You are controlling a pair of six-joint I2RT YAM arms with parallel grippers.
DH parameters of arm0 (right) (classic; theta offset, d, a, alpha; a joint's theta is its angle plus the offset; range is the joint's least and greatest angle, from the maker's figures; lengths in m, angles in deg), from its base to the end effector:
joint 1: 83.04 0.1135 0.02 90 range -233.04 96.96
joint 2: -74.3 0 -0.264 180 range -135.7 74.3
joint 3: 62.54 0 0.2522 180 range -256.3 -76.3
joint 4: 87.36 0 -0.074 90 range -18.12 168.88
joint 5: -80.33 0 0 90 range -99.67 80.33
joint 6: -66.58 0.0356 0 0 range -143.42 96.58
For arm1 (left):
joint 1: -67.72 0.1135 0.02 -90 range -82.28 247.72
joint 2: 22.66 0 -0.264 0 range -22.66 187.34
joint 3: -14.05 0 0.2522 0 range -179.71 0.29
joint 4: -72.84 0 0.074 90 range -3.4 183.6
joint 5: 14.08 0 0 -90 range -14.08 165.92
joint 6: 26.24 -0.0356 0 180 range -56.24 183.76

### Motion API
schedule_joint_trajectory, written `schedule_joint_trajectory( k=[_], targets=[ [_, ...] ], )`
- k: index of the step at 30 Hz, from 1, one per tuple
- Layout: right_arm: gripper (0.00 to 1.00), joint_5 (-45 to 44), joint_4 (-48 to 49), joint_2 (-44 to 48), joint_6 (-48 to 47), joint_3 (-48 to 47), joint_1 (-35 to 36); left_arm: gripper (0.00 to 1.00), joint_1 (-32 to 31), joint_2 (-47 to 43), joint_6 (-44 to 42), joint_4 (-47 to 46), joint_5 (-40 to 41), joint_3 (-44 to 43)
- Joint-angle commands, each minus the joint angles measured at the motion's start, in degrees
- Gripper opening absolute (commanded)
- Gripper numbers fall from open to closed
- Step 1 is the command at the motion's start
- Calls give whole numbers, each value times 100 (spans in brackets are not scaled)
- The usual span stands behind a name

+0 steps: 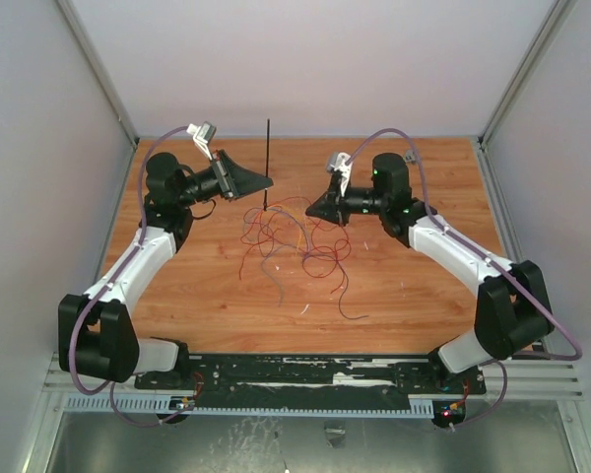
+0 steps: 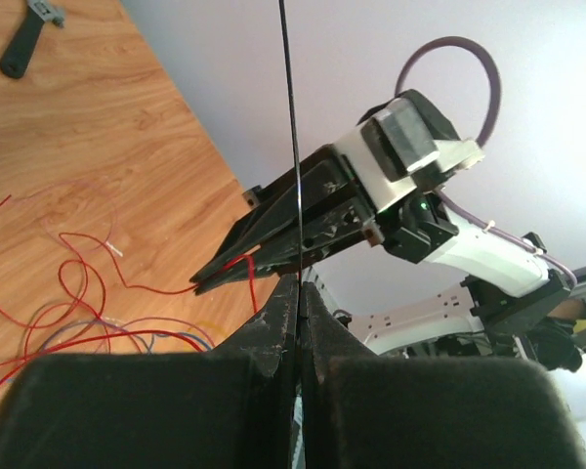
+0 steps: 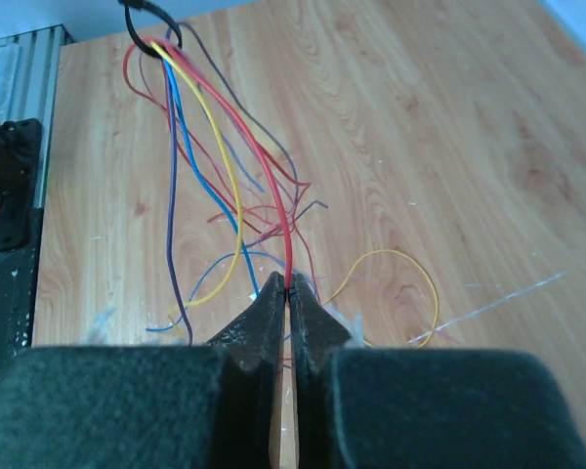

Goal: Zip-tie the wires
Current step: Adjust the cable.

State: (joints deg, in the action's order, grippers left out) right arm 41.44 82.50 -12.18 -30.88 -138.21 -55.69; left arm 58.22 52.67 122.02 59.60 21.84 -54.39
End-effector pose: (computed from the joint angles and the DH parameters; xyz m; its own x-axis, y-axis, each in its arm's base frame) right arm 0.2906 0.1815 0.2953 -0.1936 -0.1919 -0.9621 -0.9674 0.2005 0.1547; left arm 0.2890 -0.0776 0.3491 -0.7001 -0.3887 -0.5990 0.5613 0.2190 -0.7981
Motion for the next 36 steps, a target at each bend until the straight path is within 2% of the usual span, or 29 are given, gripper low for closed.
schedule_joint_trajectory(
  k=[1, 8, 21, 36],
  targets=[
    [0, -586, -263, 247, 113, -29, -57, 0, 27, -189, -52, -200, -77, 106],
    [0, -940, -363, 417, 163, -40, -198, 0, 27, -177, -34, -222, -76, 80],
    [0, -757, -13, 930, 854, -218, -272, 0, 28, -102, -16, -318, -74, 172],
    [0, -1236, 248, 1421, 1277, -403, -398, 0, 27, -106, -34, -332, -76, 220]
  ],
)
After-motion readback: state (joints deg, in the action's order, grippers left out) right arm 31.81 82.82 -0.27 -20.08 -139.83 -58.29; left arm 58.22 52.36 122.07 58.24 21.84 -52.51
